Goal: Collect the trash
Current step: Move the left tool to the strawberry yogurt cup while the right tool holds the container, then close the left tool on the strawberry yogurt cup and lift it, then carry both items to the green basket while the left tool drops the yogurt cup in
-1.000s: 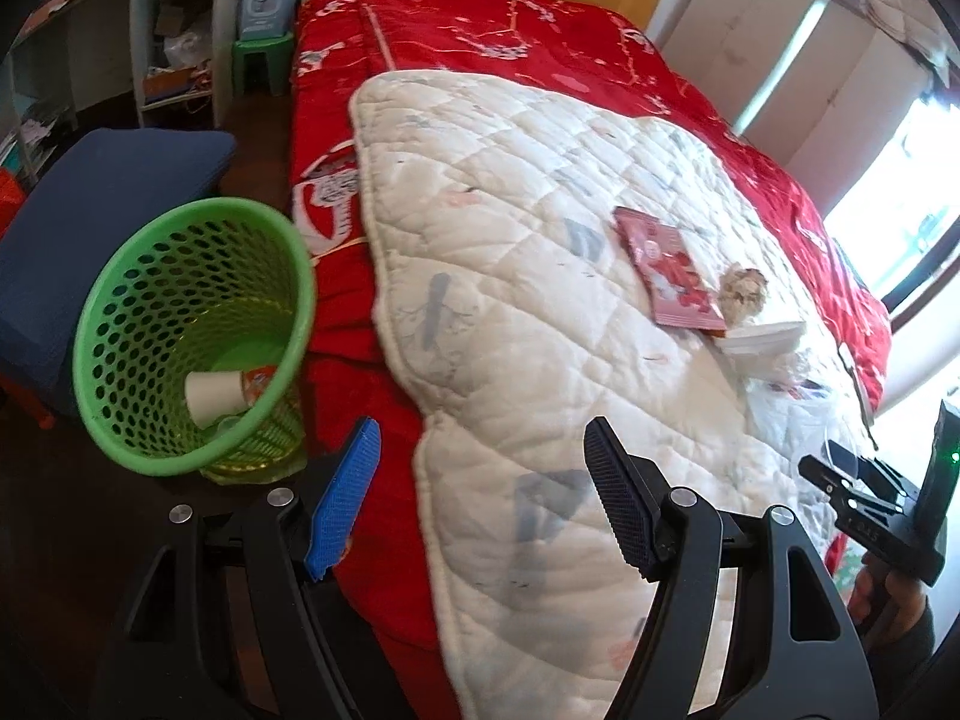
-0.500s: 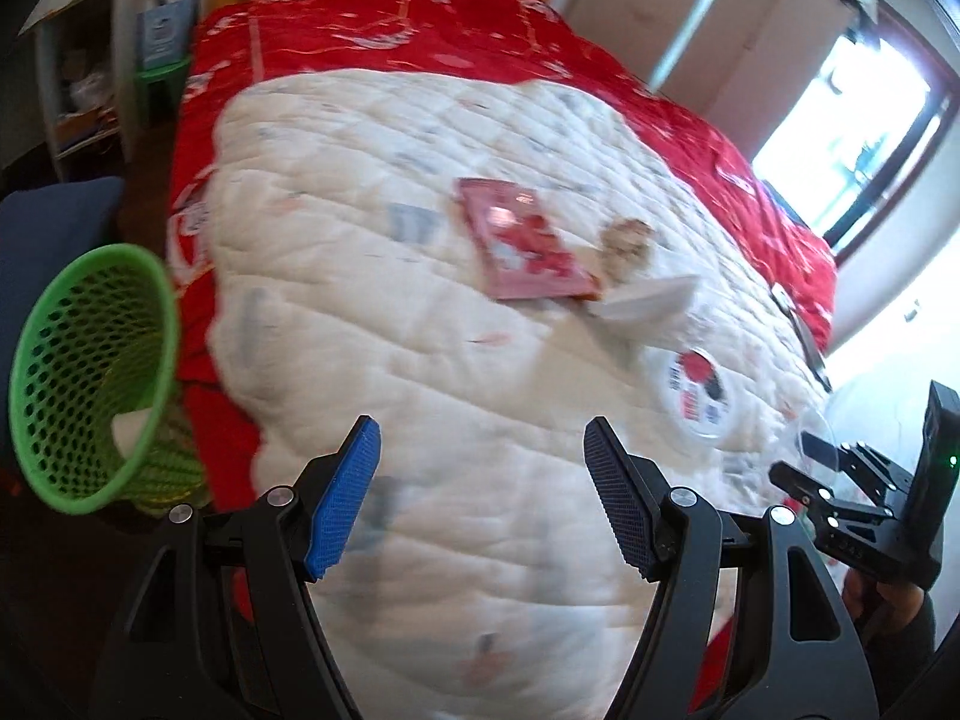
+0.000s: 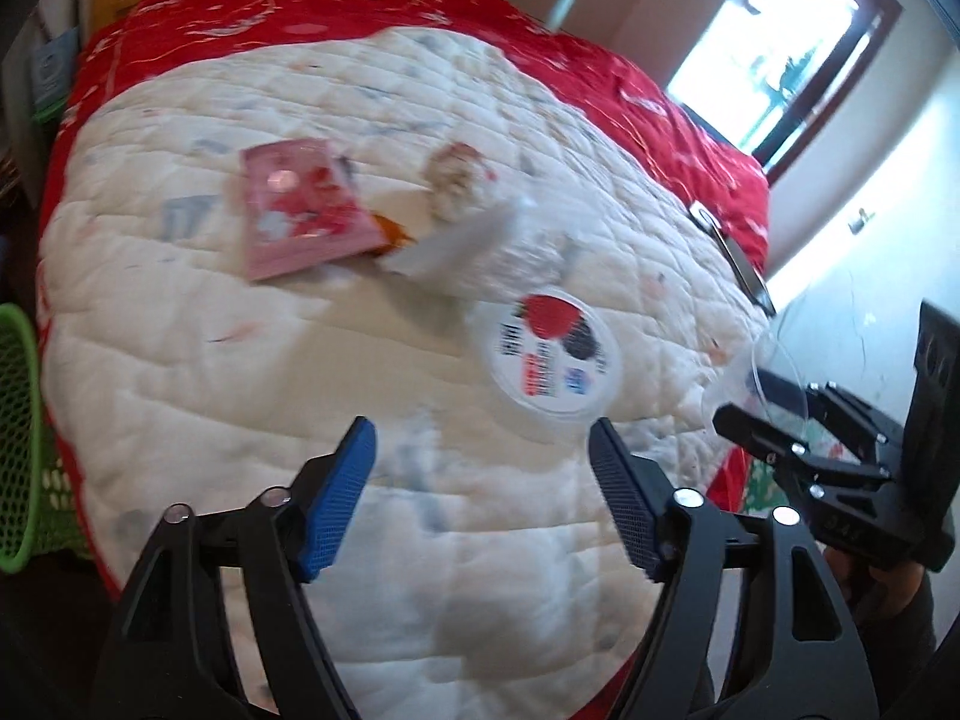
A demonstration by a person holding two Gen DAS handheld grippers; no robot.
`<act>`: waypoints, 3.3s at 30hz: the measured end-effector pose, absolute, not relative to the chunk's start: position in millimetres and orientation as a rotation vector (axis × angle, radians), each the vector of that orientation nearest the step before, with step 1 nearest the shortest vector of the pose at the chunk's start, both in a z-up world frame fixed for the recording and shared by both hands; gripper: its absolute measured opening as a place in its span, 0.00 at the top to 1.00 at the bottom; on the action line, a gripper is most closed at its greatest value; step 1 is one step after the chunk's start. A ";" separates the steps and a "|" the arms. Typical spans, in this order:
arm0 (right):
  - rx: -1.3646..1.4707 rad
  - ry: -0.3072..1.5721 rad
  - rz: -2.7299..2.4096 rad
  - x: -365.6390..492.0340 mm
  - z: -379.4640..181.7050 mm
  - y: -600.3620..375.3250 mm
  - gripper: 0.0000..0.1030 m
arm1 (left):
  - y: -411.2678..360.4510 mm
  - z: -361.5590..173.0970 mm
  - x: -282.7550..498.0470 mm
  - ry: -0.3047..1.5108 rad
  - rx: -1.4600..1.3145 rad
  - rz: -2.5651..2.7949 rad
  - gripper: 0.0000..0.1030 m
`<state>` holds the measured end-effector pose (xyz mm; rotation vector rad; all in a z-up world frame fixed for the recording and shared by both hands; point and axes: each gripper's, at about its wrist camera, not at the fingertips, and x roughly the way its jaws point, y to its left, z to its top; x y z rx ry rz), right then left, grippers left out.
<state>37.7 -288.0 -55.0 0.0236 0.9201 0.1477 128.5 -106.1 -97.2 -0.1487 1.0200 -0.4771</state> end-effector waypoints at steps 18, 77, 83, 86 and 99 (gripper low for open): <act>0.127 0.886 0.099 37.7 -56.9 -333.1 0.43 | -186.6 -130.7 162.4 1.072 0.078 -0.459 0.14; -0.018 0.856 0.513 85.6 -13.9 -89.5 0.43 | 199.9 -93.4 103.5 0.894 -0.303 0.142 0.17; -0.038 0.872 0.562 96.7 -17.2 -52.5 0.43 | 248.7 -117.0 116.4 0.937 -0.341 0.237 0.16; -0.050 0.878 0.580 100.5 -19.6 -38.8 0.43 | 265.4 -127.0 120.9 0.949 -0.372 0.264 0.16; -0.070 0.911 0.668 116.5 -31.5 20.1 0.43 | 298.5 -141.5 88.8 0.943 -0.480 0.324 0.13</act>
